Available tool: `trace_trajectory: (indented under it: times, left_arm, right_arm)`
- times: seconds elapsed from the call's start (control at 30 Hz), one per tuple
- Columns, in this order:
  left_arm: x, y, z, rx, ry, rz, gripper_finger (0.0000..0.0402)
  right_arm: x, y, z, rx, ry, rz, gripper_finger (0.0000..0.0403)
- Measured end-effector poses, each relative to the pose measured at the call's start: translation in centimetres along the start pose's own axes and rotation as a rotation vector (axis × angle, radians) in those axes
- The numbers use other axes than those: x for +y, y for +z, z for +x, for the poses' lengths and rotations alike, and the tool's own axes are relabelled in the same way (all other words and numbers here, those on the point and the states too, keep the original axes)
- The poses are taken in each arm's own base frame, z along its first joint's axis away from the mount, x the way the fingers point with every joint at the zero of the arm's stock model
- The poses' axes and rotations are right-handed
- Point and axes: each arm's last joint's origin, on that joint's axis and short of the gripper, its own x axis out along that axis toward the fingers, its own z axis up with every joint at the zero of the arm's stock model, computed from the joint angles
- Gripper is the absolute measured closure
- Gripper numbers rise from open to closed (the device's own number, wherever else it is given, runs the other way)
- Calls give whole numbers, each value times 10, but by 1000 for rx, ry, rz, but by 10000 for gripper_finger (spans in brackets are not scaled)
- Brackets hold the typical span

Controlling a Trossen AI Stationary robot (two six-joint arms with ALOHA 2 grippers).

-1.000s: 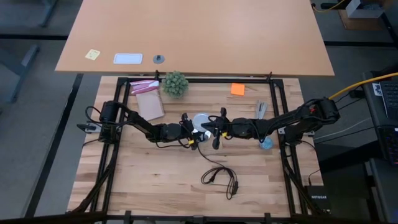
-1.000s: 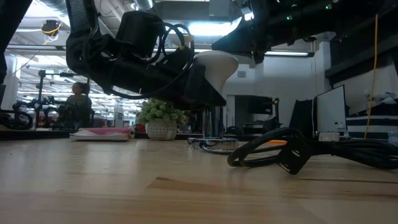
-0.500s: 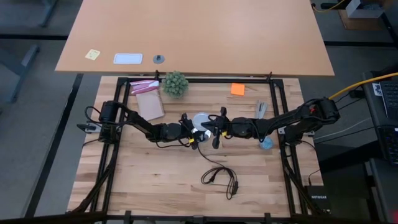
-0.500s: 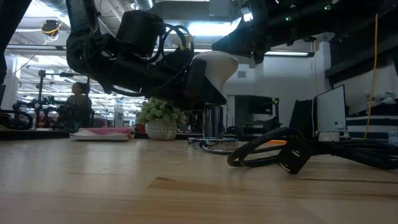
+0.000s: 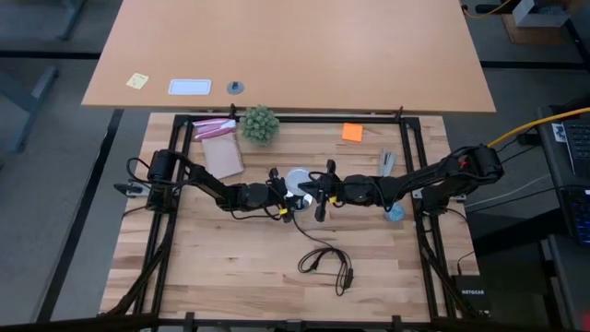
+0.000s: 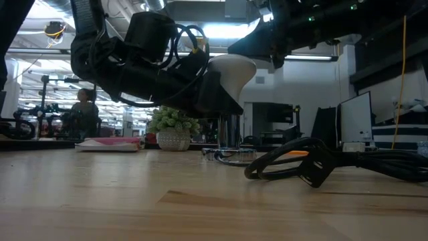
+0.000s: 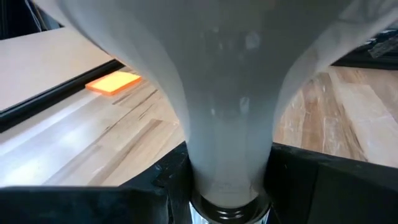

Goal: Screw lightbulb
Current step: Insert the lightbulb into the lamp

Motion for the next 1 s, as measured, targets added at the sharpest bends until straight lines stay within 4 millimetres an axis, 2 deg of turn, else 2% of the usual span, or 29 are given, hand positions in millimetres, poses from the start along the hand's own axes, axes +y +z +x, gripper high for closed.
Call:
trace_trajectory:
  times: [1.0]
  left_arm:
    - [0,-1,0,14,6,-88,241]
  right_arm:
    - [0,0,0,0,-2,0,382]
